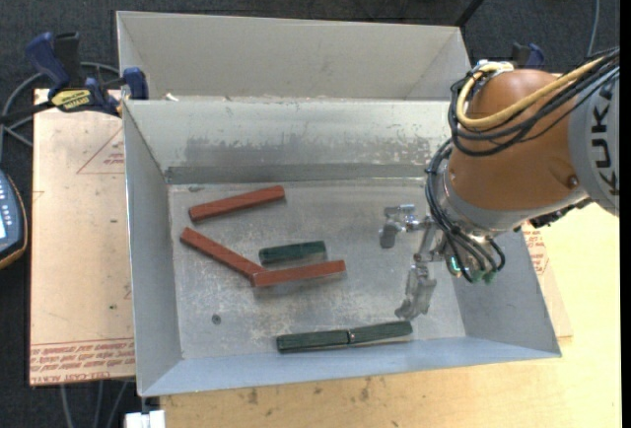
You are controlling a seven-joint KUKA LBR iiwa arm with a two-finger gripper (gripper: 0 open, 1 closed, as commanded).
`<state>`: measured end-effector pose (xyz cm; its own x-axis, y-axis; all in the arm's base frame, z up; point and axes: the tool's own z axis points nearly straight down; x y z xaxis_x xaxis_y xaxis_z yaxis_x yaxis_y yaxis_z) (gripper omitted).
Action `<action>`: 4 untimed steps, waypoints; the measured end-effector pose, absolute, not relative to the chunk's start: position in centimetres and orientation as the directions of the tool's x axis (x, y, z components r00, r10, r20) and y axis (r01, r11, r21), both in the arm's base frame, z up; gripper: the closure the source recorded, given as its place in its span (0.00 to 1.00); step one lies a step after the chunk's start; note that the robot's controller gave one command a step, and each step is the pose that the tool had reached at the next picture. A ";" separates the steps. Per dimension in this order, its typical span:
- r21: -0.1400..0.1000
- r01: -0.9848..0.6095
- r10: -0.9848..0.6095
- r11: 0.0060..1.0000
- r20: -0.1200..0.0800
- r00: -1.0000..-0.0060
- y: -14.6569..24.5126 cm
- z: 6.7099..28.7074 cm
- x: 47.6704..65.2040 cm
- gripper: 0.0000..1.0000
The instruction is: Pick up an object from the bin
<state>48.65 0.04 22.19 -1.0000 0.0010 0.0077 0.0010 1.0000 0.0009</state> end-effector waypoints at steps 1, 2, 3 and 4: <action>0.002 -0.138 -0.138 0.990 -0.007 -0.990 8.0 6.8 53.9 0.00; 0.001 -0.144 -0.144 0.990 -0.006 -0.990 8.7 10.2 54.8 0.00; 0.002 -0.163 -0.163 0.987 -0.004 -0.987 10.7 10.2 55.9 0.00; 0.002 -0.100 -0.100 0.995 -0.004 -0.995 10.2 7.0 55.5 0.00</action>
Offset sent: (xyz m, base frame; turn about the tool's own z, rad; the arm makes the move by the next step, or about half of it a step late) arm 0.0507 0.0774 -0.1519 -0.1351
